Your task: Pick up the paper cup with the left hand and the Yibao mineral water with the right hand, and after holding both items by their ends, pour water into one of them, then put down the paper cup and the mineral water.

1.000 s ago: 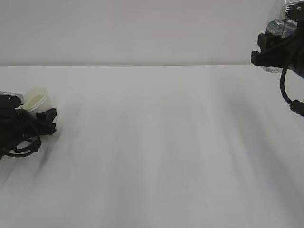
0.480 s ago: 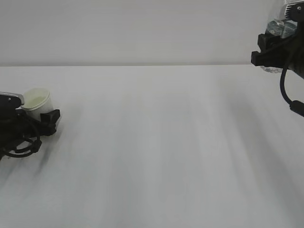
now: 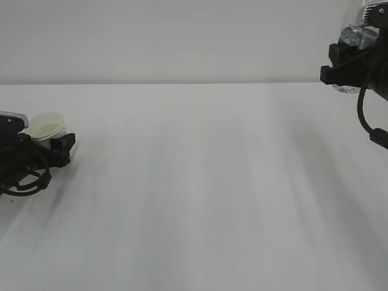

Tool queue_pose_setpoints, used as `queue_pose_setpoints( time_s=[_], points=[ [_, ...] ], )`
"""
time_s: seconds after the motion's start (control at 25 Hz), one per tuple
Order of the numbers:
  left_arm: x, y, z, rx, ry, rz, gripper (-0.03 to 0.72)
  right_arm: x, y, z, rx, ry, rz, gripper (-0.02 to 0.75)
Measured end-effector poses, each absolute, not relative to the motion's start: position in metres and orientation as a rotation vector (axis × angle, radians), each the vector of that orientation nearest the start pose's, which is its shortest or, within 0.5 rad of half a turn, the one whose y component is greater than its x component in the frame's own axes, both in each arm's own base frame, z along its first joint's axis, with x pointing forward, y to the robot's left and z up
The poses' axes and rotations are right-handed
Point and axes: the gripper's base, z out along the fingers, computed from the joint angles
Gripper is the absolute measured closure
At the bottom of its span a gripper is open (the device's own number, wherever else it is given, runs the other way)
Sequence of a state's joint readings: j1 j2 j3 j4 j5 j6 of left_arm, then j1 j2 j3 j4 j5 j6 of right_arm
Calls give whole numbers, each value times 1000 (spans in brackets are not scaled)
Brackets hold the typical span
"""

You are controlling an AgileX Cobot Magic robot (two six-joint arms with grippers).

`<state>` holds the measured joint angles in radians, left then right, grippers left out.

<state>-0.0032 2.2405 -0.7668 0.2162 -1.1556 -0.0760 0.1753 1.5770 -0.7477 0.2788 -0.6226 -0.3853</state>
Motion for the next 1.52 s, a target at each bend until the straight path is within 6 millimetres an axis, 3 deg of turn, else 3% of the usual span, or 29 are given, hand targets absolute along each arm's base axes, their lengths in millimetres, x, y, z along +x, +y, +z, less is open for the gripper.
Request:
queue_pose_setpoints(
  time_s=[0.28, 0.96, 1.52],
  points=[
    [362, -19, 67, 156, 1773, -169, 109, 326, 43, 239, -164, 1701, -124, 294],
    [339, -19, 79, 151, 1795, -170, 109, 326, 43, 239, -161, 1701, -124, 294],
    [316, -17, 76, 134, 1856, -167, 109, 326, 42, 239, -150, 1703, -122, 294]
  ],
)
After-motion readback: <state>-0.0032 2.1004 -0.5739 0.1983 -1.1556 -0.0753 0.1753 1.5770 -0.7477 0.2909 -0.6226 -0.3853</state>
